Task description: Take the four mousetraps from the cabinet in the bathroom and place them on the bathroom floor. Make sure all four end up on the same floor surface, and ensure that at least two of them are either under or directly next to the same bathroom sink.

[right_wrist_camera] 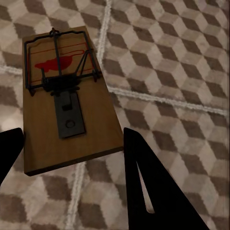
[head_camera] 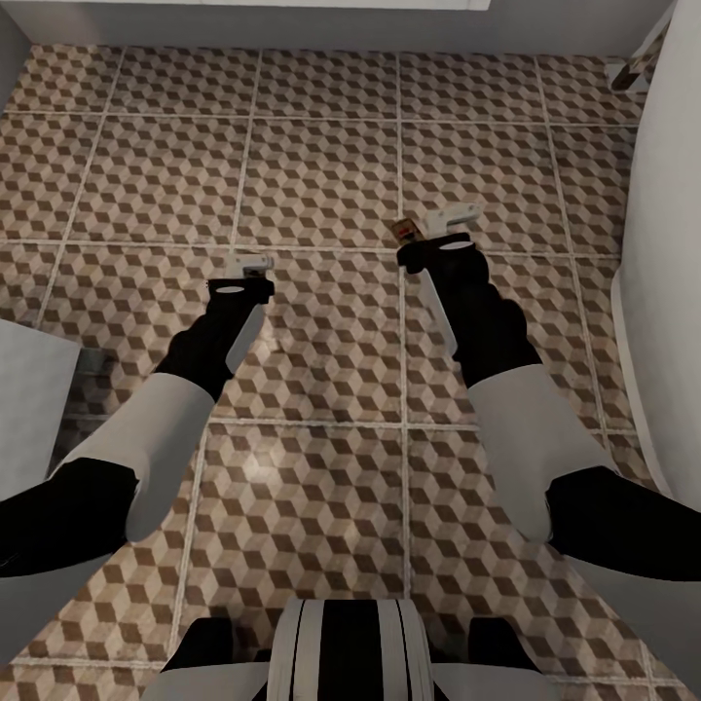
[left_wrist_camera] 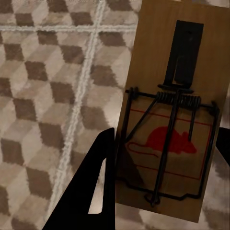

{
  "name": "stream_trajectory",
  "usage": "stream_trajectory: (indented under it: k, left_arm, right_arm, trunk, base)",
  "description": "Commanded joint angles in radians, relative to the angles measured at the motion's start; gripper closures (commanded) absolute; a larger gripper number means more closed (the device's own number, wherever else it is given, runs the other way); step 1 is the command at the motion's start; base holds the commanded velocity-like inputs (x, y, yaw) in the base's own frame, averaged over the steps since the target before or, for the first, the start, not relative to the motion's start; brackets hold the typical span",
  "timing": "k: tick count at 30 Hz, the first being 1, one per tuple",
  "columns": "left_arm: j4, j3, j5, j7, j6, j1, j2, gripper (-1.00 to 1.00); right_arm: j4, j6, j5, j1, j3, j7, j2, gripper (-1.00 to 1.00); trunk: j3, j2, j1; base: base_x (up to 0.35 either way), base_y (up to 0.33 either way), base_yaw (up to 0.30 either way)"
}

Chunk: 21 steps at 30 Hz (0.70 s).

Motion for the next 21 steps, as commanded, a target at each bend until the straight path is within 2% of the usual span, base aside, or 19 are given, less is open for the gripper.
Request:
stream_trajectory:
  k: [1, 7, 21]
  left_arm:
    - [-0.002, -0.014, 0.008, 0.012, 0.005, -0.001, -0.001, 1.00]
    - [-0.005, -0.039, 0.008, 0.014, 0.005, -0.001, -0.008, 1.00]
    - [-0.010, -0.043, 0.008, 0.014, 0.005, -0.001, -0.011, 1.00]
  right_arm:
    - [-0.007, 0.012, 0.006, 0.000, 0.002, -0.004, 0.000, 1.00]
    - [-0.017, 0.020, 0.007, 0.000, 0.002, -0.004, 0.000, 1.00]
    - [-0.018, 0.021, 0.007, 0.000, 0.002, -0.005, 0.000, 1.00]
  trunk:
    - [-0.001, 0.000, 0.000]
    - [-0.001, -0.002, 0.003]
    - [-0.001, -0.005, 0.009]
  base:
    - [0.000, 0.000, 0.000]
    - [0.000, 0.000, 0.000]
    - [0.000, 0.000, 0.000]
